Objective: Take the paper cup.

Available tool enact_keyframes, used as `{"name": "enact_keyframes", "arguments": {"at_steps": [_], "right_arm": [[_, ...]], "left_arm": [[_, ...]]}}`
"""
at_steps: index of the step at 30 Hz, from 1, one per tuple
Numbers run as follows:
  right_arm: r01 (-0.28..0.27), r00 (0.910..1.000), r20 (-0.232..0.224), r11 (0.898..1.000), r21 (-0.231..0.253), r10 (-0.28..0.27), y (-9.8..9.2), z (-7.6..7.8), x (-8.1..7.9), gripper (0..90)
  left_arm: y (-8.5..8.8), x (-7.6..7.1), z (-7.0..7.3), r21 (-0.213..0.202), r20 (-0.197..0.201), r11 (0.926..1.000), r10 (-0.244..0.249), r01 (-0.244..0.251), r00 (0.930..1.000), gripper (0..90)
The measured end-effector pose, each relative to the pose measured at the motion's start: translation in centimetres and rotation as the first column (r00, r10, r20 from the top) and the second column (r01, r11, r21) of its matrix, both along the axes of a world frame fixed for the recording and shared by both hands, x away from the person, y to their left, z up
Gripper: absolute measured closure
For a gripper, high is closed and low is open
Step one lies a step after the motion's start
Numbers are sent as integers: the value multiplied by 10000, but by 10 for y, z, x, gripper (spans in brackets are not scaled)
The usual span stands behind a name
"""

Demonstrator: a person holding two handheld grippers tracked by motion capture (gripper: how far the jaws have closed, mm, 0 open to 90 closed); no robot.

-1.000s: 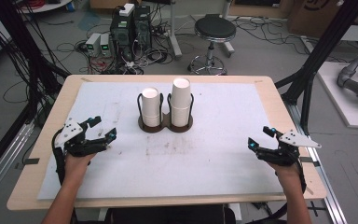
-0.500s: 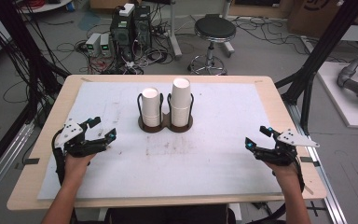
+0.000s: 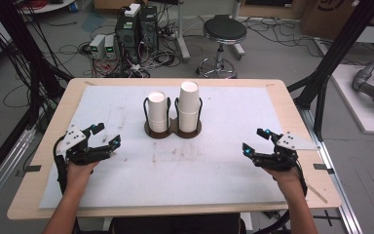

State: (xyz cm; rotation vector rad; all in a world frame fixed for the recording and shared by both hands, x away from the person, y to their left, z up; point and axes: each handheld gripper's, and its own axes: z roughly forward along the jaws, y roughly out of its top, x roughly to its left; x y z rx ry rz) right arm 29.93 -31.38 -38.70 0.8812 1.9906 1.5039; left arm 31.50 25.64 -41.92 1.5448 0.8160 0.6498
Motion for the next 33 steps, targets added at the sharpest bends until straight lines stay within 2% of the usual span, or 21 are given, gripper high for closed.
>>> {"name": "enact_keyframes", "arguments": {"at_steps": [3,8,10,13,14,17,19,22,27,30,33], "right_arm": [[-470,9989,58,9989,-49,470,16,5,3,208],[-650,9976,239,9977,189,645,32,11,10,213],[-845,9963,209,9961,273,839,38,13,14,254],[-906,9955,287,9956,237,899,45,15,18,253],[-1033,9942,303,9945,176,1028,54,18,23,259],[-1142,9929,339,9934,110,1138,64,22,29,267],[-1153,9928,351,9933,120,1148,66,22,31,270],[-1235,9916,396,9923,127,1229,74,25,37,297],[-1664,9856,303,9860,-68,1666,92,27,46,352],[-1761,9840,282,9844,-36,1762,98,27,49,377],[-1853,9824,264,9826,118,1849,106,26,54,441]], "left_arm": [[2,0,-1,-3,-24,10000,27,-27,10000,190],[3,2,-2,-20,-53,10000,82,-82,10000,190],[4,2,-2,-51,-62,10000,83,-84,9999,190],[4,2,-2,-71,-71,9999,78,-78,9999,190],[4,2,-2,-69,-77,9999,85,-86,9999,190],[4,2,-2,-113,-76,9999,69,-70,9999,190],[5,2,-2,-135,-61,9999,79,-80,10000,190],[6,2,-2,-116,-83,9999,94,-95,9999,190],[10,2,-2,-171,-66,9997,180,-181,9998,190],[10,2,-2,-196,-40,9996,188,-189,9998,190],[10,2,-2,-161,-50,9997,169,-170,9998,190]]}}
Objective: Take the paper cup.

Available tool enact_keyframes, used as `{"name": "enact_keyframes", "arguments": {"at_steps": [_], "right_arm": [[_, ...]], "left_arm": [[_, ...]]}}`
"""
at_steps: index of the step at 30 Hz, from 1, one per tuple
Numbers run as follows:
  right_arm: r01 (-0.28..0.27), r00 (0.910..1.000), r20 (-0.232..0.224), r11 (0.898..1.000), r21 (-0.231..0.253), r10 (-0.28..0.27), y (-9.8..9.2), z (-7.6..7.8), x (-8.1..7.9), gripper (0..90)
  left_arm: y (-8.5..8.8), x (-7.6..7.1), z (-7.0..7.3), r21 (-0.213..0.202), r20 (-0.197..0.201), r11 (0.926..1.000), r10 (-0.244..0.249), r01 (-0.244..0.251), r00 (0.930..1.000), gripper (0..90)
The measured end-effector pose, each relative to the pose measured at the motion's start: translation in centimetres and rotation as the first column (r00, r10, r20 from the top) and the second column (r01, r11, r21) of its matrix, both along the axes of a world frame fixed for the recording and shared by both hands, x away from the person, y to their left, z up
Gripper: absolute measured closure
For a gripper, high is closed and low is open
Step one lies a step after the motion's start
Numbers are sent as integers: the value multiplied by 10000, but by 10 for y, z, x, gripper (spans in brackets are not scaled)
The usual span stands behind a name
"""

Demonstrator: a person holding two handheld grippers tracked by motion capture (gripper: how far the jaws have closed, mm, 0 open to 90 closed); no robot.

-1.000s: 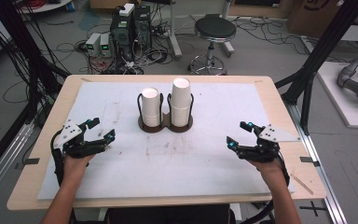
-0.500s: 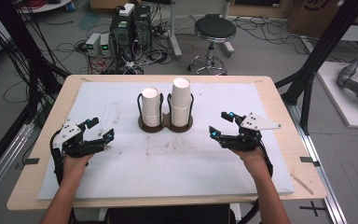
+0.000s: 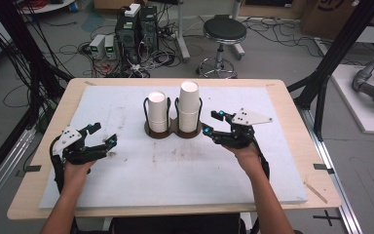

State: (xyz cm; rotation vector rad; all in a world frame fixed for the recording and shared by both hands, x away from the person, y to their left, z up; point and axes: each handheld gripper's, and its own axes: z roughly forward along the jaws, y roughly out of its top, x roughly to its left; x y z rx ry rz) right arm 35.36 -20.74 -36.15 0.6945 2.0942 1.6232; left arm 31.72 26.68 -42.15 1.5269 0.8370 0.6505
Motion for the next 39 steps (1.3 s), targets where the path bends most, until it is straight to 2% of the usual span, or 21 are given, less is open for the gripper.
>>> {"name": "enact_keyframes", "arguments": {"at_steps": [7,10,11,12,17,19,20,22,27,33,39], "right_arm": [[-175,9997,-174,9997,185,179,12,-3,8,522],[-350,9994,-65,9994,-14,350,26,-5,13,595],[-350,9994,-65,9994,-14,350,26,-5,13,595],[-443,9990,-8,9990,-83,443,35,-6,14,637],[-483,9984,283,9979,-433,495,56,-11,18,759],[-534,9980,312,9977,-423,547,59,-12,18,785],[-571,9973,427,9973,-463,591,66,-14,20,851],[-572,9971,471,9973,-456,594,72,-15,21,895],[-580,9973,423,9975,-393,596,81,-15,25,900],[-700,9968,380,9972,-269,710,101,-14,29,900],[-517,9986,66,9986,-90,517,113,-22,31,900]], "left_arm": [[1,0,0,-69,-13,10000,2,-2,10000,190],[1,1,0,-105,-22,9999,27,-28,10000,190],[1,1,0,-105,-22,9999,27,-28,10000,190],[1,1,0,-116,-25,9999,33,-33,10000,190],[2,1,-1,-134,-34,9999,41,-41,10000,190],[3,1,-1,-146,-43,9999,43,-43,10000,190],[2,1,-1,-150,-41,9999,41,-42,10000,190],[3,1,-1,-145,-49,9999,36,-37,10000,190],[3,1,-1,-166,-61,9999,33,-34,10000,190],[3,1,-1,-136,-74,9999,11,-12,10000,190],[3,1,-1,-135,-72,9999,14,-15,10000,190]]}}
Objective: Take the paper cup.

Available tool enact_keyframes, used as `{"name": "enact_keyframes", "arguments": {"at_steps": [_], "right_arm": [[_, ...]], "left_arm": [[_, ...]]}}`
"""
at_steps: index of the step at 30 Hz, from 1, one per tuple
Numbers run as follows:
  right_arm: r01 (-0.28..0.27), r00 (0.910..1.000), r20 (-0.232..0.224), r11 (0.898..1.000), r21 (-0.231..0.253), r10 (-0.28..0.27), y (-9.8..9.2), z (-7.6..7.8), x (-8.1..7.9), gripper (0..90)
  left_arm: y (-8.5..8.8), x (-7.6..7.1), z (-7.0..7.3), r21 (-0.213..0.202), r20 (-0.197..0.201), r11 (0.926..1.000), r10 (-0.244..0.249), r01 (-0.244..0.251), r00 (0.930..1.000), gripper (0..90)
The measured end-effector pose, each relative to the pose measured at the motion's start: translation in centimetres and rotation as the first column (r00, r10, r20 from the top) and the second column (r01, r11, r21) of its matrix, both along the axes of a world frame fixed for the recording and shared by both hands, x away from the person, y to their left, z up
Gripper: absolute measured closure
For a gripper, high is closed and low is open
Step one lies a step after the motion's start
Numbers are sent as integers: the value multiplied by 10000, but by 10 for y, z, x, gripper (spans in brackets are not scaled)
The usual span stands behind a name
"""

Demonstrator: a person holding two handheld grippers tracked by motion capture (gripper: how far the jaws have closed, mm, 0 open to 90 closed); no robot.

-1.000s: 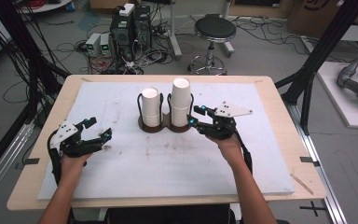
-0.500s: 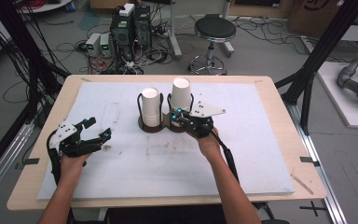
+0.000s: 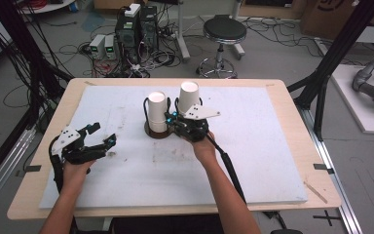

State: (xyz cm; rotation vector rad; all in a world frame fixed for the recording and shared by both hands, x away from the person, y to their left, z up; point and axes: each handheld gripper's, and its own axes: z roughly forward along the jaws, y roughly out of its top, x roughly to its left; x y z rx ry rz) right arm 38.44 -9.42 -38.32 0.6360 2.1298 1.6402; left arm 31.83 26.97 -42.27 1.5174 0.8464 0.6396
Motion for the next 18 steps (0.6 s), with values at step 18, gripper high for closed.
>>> {"name": "enact_keyframes", "arguments": {"at_steps": [18], "right_arm": [[535,9969,-556,9973,-507,-563,26,-32,5,900]], "left_arm": [[0,0,-1,-14,-37,10000,2,-2,10000,190]]}}
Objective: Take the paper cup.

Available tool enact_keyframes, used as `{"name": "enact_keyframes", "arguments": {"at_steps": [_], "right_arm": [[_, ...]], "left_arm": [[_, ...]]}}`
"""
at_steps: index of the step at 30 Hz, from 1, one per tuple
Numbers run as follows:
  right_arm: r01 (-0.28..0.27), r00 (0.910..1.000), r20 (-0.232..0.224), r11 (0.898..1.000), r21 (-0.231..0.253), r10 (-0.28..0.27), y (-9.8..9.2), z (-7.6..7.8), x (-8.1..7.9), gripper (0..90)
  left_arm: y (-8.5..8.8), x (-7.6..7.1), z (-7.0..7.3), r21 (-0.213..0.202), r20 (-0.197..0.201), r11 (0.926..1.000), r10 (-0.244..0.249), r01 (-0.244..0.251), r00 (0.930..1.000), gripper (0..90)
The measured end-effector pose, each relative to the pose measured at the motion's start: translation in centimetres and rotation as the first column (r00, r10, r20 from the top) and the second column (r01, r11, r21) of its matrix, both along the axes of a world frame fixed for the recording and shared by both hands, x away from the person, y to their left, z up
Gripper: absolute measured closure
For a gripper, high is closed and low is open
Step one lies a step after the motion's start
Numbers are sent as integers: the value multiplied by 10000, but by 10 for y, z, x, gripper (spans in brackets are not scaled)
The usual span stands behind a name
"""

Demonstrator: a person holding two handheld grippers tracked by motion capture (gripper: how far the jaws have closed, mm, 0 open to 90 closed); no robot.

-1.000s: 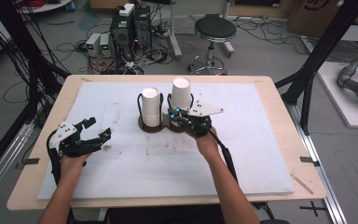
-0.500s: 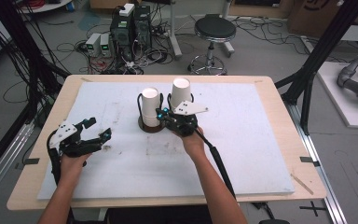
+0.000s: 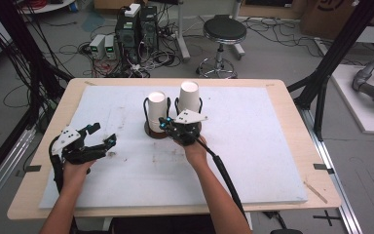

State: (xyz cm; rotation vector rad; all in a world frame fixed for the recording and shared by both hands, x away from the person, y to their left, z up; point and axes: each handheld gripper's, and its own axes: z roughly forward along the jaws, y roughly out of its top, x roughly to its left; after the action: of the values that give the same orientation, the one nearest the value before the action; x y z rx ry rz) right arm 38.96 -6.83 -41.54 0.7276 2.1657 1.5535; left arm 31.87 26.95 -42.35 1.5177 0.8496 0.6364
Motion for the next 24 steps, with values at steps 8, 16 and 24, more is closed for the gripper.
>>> {"name": "enact_keyframes", "arguments": {"at_steps": [8,16,24], "right_arm": [[248,9980,-581,9995,-188,-258,14,-17,5,900],[473,9939,-985,9984,-307,-501,23,-25,8,900],[870,9857,-1412,9953,-433,-923,29,-29,11,900]], "left_arm": [[0,0,0,-45,-26,10000,5,-6,10000,190],[1,0,-1,-47,-40,10000,31,-31,10000,190],[1,0,-1,-27,-32,10000,50,-50,10000,190]]}}
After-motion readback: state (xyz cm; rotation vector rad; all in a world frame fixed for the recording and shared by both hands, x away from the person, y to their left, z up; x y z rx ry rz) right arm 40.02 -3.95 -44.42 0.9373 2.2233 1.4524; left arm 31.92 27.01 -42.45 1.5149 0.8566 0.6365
